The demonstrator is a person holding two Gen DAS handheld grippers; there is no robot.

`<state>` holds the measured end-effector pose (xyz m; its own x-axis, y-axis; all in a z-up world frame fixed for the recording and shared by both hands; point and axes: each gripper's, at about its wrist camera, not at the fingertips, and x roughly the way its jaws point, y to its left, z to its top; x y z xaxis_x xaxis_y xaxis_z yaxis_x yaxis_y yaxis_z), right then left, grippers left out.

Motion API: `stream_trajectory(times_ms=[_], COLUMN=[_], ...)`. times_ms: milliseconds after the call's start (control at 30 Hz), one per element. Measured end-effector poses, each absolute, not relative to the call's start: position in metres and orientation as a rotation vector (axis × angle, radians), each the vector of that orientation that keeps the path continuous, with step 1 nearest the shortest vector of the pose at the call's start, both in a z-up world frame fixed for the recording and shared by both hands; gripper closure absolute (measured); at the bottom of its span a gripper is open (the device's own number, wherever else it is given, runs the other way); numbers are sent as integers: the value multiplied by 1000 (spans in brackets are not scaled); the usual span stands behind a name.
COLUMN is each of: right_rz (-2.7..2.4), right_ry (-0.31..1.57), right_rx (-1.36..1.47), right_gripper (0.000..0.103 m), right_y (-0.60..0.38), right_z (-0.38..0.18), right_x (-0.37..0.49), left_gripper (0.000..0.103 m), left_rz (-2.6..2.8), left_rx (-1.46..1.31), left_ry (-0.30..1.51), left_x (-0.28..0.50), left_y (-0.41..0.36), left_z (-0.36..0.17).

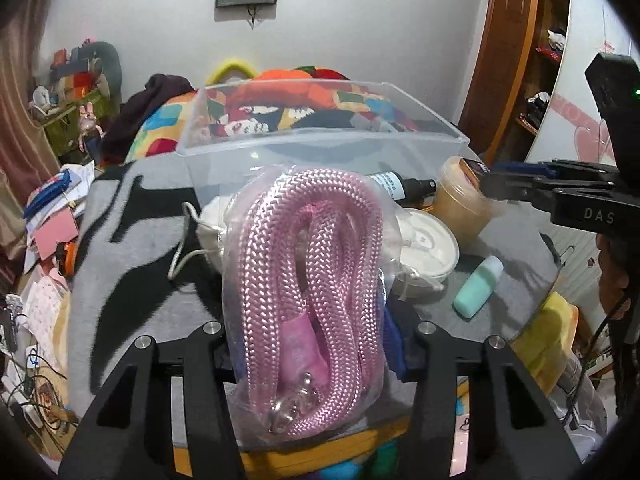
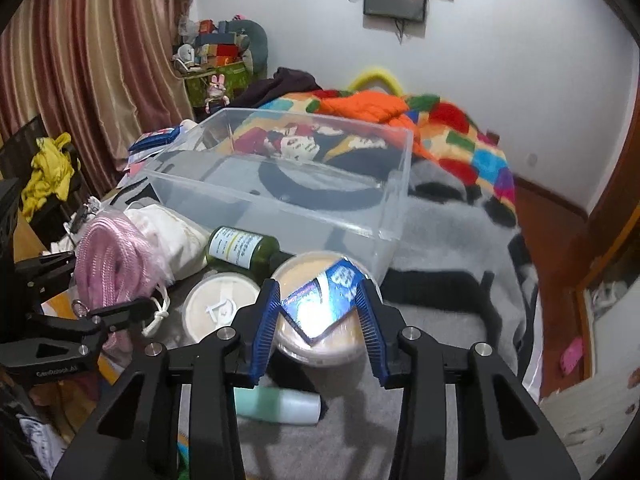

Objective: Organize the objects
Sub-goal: 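Lift the blue box with the right tool while the left tool lifts the pink rope bag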

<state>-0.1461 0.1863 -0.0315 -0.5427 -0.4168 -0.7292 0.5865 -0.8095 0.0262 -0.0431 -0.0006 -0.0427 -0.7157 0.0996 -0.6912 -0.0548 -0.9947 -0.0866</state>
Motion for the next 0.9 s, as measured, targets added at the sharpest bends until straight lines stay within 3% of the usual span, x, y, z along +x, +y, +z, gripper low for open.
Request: stream_trajectory(times_ms=[367,433,600,667,900], right_rz=[-2330,-2328,-2352,-2367,-2400], right_ry=[301,326,298,290,239], right_rx=[1093,1105,1090,1074,976], right_gripper=[67,74,78,78,78], right_y=[178,172,175,178,184], right_z=[-32,-35,-34,-32,-14], right_x=[-154,-156,-156,-152,-139], left_gripper=[59,61,70,79,82], left_rz=[2818,2825,2809,2811,2817], left_rx=[-1085,-1077,-1054,-1033,-1006], left_ry=[-105,-93,-129,-127,-148], left_x=[-41,-40,-36,-34,-33], left_y=[0,0,-5,-5,-6], left_z=[-37,-36,-32,-27,-14])
